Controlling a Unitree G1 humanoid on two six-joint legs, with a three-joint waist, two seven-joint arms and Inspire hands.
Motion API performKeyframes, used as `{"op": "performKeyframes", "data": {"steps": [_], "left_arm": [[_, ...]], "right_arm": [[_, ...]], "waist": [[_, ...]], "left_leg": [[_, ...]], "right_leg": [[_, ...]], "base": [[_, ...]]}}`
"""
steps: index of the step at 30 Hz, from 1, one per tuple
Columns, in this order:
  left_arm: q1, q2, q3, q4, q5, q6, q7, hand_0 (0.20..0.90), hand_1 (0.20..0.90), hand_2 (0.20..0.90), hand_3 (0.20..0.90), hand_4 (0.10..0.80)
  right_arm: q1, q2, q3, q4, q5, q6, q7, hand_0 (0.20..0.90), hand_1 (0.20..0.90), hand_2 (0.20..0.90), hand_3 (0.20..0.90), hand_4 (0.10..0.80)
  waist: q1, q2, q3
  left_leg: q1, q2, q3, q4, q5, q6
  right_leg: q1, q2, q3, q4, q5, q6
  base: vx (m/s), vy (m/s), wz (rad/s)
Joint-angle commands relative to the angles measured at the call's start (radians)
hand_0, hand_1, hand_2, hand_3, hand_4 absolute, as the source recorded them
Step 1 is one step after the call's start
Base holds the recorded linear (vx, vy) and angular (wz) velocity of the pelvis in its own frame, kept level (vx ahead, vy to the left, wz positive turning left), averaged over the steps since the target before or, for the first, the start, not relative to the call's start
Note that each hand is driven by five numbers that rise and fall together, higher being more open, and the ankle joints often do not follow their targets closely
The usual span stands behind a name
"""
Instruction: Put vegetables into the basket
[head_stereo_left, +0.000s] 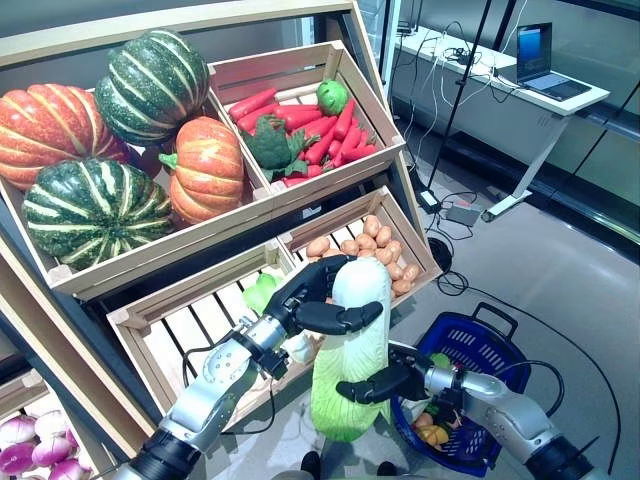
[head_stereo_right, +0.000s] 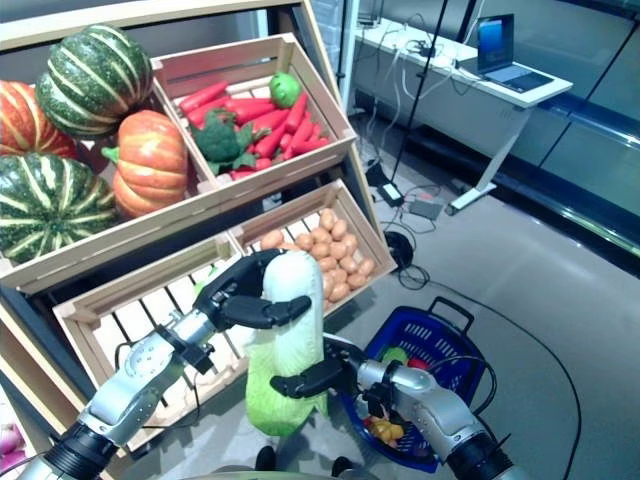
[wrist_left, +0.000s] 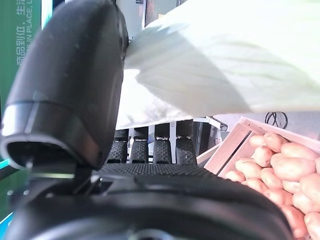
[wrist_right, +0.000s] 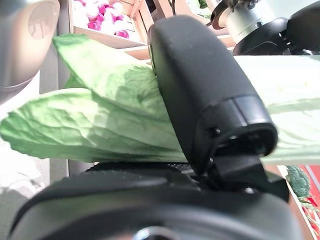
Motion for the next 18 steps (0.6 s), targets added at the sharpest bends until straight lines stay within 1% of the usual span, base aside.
{"op": "performKeyframes", "data": {"steps": [1, 7, 13, 14, 16, 17, 18], "left_arm": [[-0.079, -0.089, 0.083, -0.123, -0.116, -0.129, 0.048, 0.9, 0.9, 0.9, 0.9, 0.8], [-0.087, -0.095, 0.101, -0.114, -0.124, -0.136, 0.078, 0.9, 0.9, 0.9, 0.9, 0.8], [-0.063, -0.105, 0.132, -0.11, -0.116, -0.134, 0.113, 0.9, 0.9, 0.9, 0.9, 0.8], [-0.058, -0.107, 0.138, -0.109, -0.092, -0.142, 0.149, 0.9, 0.9, 0.9, 0.9, 0.8], [-0.047, -0.099, 0.161, -0.102, 0.01, -0.172, 0.201, 0.9, 0.9, 0.9, 0.9, 0.8], [-0.045, -0.096, 0.166, -0.103, 0.014, -0.173, 0.207, 0.9, 0.9, 0.9, 0.9, 0.8], [-0.034, -0.096, 0.183, -0.105, 0.018, -0.171, 0.224, 0.9, 0.9, 0.9, 0.9, 0.8]], "right_arm": [[-0.011, 0.048, -0.026, -0.037, 0.036, -0.089, -0.047, 0.3, 0.3, 0.3, 0.3, 0.4], [-0.012, 0.047, -0.041, -0.025, 0.033, -0.119, -0.072, 0.3, 0.3, 0.3, 0.3, 0.4], [0.008, 0.052, -0.078, -0.048, 0.036, -0.153, -0.113, 0.3, 0.3, 0.3, 0.3, 0.4], [0.014, 0.051, -0.086, -0.051, 0.042, -0.172, -0.129, 0.3, 0.3, 0.3, 0.3, 0.4], [0.025, 0.055, -0.116, -0.063, 0.067, -0.195, -0.175, 0.3, 0.3, 0.3, 0.3, 0.4], [0.028, 0.056, -0.124, -0.066, 0.072, -0.199, -0.185, 0.3, 0.3, 0.3, 0.3, 0.4], [0.04, 0.064, -0.143, -0.072, 0.079, -0.215, -0.229, 0.3, 0.3, 0.3, 0.3, 0.4]], "waist": [[0.017, -0.021, -0.059], [0.017, -0.02, -0.053], [0.016, -0.019, -0.049], [0.015, -0.019, -0.047], [0.014, -0.021, -0.043], [0.013, -0.021, -0.041], [0.012, -0.021, -0.041]], "left_leg": [[0.039, -0.013, 0.008, 0.009, -0.125, -0.038], [0.034, -0.012, 0.006, 0.009, -0.123, -0.039], [0.033, -0.013, 0.005, 0.008, -0.122, -0.038], [0.031, -0.012, 0.005, 0.008, -0.122, -0.038], [0.028, -0.011, 0.006, 0.008, -0.123, -0.038], [0.027, -0.01, 0.006, 0.008, -0.122, -0.038], [0.025, -0.009, 0.004, 0.008, -0.12, -0.039]], "right_leg": [[0.015, -0.058, 0.017, 0.002, -0.011, 0.068], [0.011, -0.057, 0.014, 0.002, -0.011, 0.065], [0.01, -0.058, 0.013, 0.002, -0.01, 0.066], [0.007, -0.059, 0.014, 0.002, -0.01, 0.066], [0.007, -0.058, 0.013, 0.002, -0.01, 0.066], [0.006, -0.058, 0.013, 0.002, -0.01, 0.066], [0.004, -0.057, 0.013, 0.002, -0.01, 0.065]], "base": [[0.0, 0.0, 0.0], [0.0, 0.0, 0.0], [0.0, 0.0, 0.0], [0.007, -0.038, 0.0], [0.016, -0.045, 0.0], [0.024, -0.051, -0.01], [0.029, -0.05, 0.0]]}}
